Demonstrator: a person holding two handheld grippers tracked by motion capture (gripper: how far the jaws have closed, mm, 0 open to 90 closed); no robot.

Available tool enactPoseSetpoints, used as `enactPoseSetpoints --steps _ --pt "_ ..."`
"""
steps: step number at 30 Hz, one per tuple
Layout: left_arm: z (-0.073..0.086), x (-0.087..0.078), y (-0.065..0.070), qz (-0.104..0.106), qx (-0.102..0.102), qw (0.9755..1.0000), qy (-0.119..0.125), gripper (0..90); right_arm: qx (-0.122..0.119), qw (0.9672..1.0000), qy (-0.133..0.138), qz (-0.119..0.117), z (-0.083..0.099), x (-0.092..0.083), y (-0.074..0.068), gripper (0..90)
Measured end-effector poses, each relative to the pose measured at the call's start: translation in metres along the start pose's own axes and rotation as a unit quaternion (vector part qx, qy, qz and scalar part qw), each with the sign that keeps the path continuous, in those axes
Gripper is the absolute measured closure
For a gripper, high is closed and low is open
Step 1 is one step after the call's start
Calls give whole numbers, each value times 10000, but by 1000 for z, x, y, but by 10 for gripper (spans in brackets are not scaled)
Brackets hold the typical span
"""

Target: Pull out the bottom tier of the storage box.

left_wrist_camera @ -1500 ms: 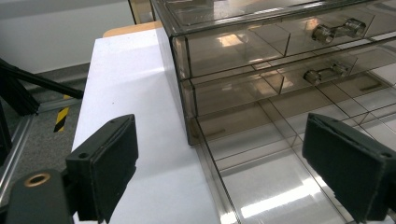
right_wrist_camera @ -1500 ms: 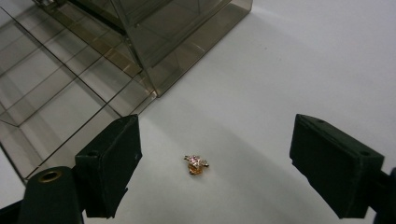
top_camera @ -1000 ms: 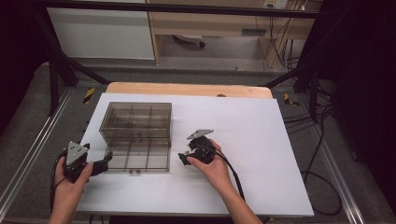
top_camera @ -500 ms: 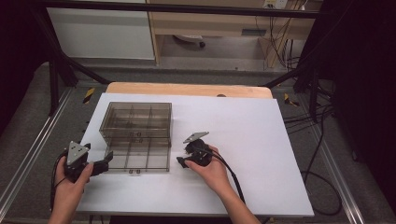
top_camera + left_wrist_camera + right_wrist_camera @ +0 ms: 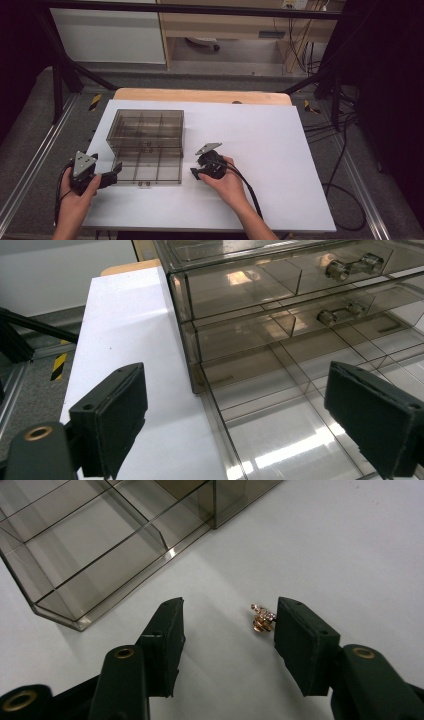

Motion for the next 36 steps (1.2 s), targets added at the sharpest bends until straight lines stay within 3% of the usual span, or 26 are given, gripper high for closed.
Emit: enactPoseSetpoints --steps 11,19,36 --pt "-2 3 2 29 28 10000 -3 103 -26 9999 93 35 1 0 2 516" --pt "-3 4 2 48 41 10000 12 103 245 9985 489 33 -3 -11 8 541" --pt "-3 4 2 24 40 10000 22 103 276 9990 303 180 1 1 10 569"
Point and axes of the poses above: each handheld gripper's, and its own axes: x roughly forward along the jaws, z roughly out of its underside, y roughly to its right, the point moved 4 cm from there along x, roughly forward along the jaws, and after that the axes turned 4 degrees about -z, right-handed, at the moved point
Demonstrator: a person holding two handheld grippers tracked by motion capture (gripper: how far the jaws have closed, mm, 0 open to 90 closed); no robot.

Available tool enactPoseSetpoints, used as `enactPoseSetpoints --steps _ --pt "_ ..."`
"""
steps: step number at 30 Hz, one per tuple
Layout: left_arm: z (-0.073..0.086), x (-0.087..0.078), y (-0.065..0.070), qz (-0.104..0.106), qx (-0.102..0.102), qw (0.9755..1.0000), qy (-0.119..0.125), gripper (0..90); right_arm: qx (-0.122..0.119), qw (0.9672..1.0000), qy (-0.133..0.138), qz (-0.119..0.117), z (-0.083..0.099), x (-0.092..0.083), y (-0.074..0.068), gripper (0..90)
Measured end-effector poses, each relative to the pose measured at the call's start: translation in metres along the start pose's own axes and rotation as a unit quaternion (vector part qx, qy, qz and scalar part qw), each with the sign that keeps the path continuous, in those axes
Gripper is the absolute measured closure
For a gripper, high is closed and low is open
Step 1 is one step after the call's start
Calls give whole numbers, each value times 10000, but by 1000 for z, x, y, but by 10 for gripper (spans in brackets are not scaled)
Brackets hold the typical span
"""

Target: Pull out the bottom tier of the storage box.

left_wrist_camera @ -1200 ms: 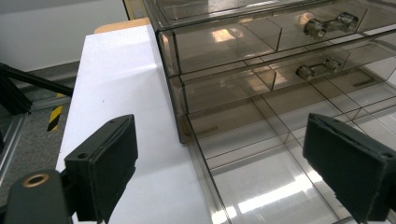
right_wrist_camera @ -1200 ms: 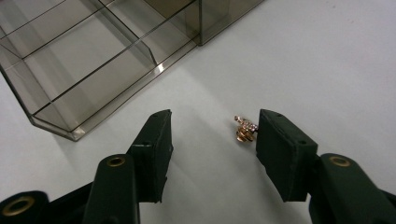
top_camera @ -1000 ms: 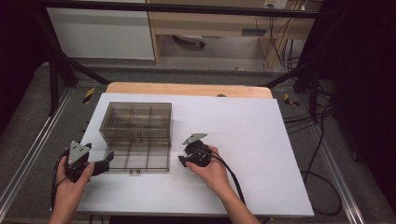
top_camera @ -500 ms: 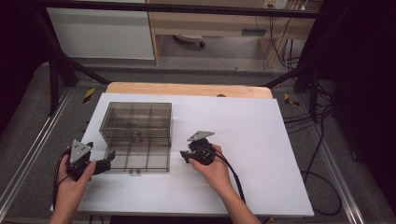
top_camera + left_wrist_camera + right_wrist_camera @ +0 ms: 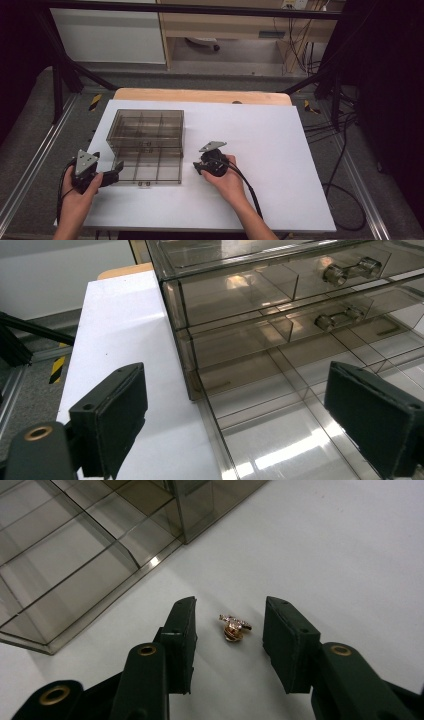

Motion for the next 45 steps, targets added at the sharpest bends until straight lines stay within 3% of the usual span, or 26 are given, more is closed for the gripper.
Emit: enactPoseSetpoints --steps 10,21,32,36,45 --pt "-1 -1 -1 49 -89 9999 63 101 -95 9999 -19 123 1 1 -2 591" --pt "0 0 -1 59 -73 10000 30 100 -70 9999 -18 106 1 0 -1 606" --pt "0 0 0 92 -58 9999 6 99 235 9996 119 -57 0 -4 7 590" --pt "0 1 0 91 -51 9999 -15 99 186 9996 196 -26 -1 -6 7 606" --pt "0 1 1 100 -46 9999 -18 98 34 10000 40 14 1 0 1 630"
Point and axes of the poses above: each handheld gripper's, and its own axes: x roughly forward along the jaws, z roughly out of its underside, y roughly to its right, the point moved 4 cm from there along x, roughly forward along the jaws, and after that the axes turned 4 degrees about -z, right-handed, at the moved point
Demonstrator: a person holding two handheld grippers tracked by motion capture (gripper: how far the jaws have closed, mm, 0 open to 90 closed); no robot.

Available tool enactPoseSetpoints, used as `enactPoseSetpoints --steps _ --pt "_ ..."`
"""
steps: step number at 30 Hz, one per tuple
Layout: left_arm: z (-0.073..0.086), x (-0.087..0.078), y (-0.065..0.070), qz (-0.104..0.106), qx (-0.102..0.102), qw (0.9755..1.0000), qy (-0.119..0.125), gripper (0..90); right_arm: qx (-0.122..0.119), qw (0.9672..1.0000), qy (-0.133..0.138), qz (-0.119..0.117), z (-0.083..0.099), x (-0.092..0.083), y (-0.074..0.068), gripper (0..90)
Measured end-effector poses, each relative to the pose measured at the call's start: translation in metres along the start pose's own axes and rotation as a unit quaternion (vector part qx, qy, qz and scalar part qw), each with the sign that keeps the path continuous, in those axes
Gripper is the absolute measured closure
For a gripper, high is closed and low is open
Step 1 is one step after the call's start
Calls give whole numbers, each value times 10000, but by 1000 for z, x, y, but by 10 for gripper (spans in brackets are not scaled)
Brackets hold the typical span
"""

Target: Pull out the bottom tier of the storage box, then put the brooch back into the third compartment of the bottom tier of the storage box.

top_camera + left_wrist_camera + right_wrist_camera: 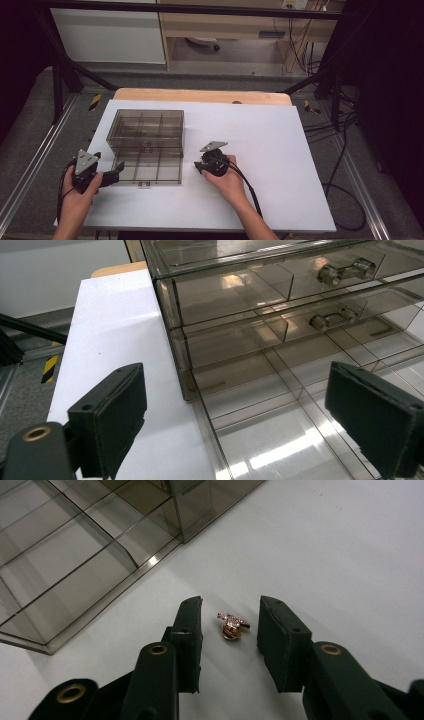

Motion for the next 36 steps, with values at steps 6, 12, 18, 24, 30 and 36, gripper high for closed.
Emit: enactPoseSetpoints --steps 6,12,18,24,30,36 --pt "0 0 0 -7 0 10000 -3 99 -106 9999 -22 115 0 0 0 678" --pt "0 0 0 -22 -2 10000 -18 99 -127 9998 -21 154 1 -1 -1 752" --pt "1 0 0 -17 11 10000 -19 99 -121 9998 -23 145 1 -1 -1 796" --pt "1 0 0 -27 6 10000 -14 99 -130 9998 -26 115 1 -1 -1 808" --pt "0 0 1 -18 43 10000 -23 98 -163 9998 -8 95 2 -1 -1 814" --pt "1 0 1 -10 30 10000 -24 96 -177 9998 0 118 2 -1 -1 815"
Point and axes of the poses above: each handheld gripper's, and its own axes: x roughly forward along the jaws, z roughly out of its underside, y roughly to its right, the point moved 4 cm from there along x, roughly forward along the jaws, and after that the axes turned 4 degrees about -z, right-handed, at the moved point
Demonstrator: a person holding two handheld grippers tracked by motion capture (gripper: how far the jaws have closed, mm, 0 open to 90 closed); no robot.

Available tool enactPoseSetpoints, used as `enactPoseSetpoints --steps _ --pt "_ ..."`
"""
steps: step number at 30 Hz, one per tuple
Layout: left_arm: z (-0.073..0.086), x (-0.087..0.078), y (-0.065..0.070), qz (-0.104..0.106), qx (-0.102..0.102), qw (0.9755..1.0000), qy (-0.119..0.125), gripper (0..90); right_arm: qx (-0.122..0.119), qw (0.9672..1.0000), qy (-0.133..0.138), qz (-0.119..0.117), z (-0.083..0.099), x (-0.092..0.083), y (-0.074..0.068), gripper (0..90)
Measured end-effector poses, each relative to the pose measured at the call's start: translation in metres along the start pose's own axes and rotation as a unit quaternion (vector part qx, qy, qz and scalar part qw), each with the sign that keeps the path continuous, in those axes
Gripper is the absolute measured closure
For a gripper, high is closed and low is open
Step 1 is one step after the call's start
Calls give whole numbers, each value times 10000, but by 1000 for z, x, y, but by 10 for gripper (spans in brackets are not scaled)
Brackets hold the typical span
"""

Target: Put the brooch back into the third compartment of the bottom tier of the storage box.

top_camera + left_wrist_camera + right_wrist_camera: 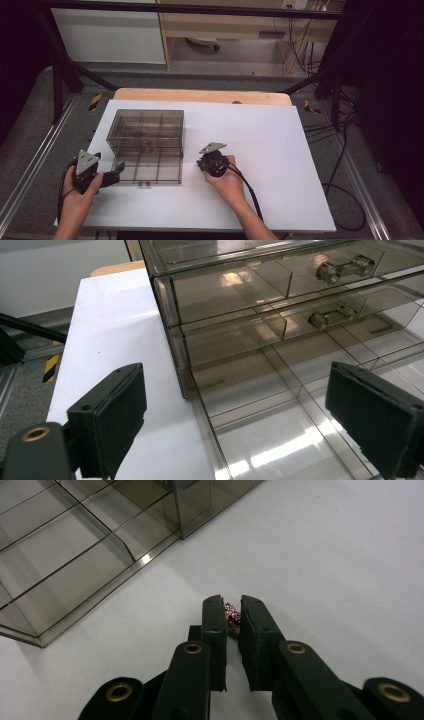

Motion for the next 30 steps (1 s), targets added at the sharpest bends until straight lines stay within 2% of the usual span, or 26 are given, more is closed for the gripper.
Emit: enactPoseSetpoints --steps 14,18,30 --pt "0 0 0 -1 -9 10000 5 96 -96 9999 -7 -90 0 -1 -3 818" --pt "0 0 0 0 -8 10000 8 96 -100 9999 6 -100 0 -1 -3 846" --pt "0 0 0 2 -9 10000 7 96 -83 9999 -13 -112 0 -2 -2 846"
Point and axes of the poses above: each handheld gripper's, and its own axes: x roughly forward along the jaws, z roughly out of its underside, y roughly to its right, the point moved 4 cm from there along x, roughly forward along the jaws, and after that the axes turned 4 degrees about -z, right-handed, at the moved point
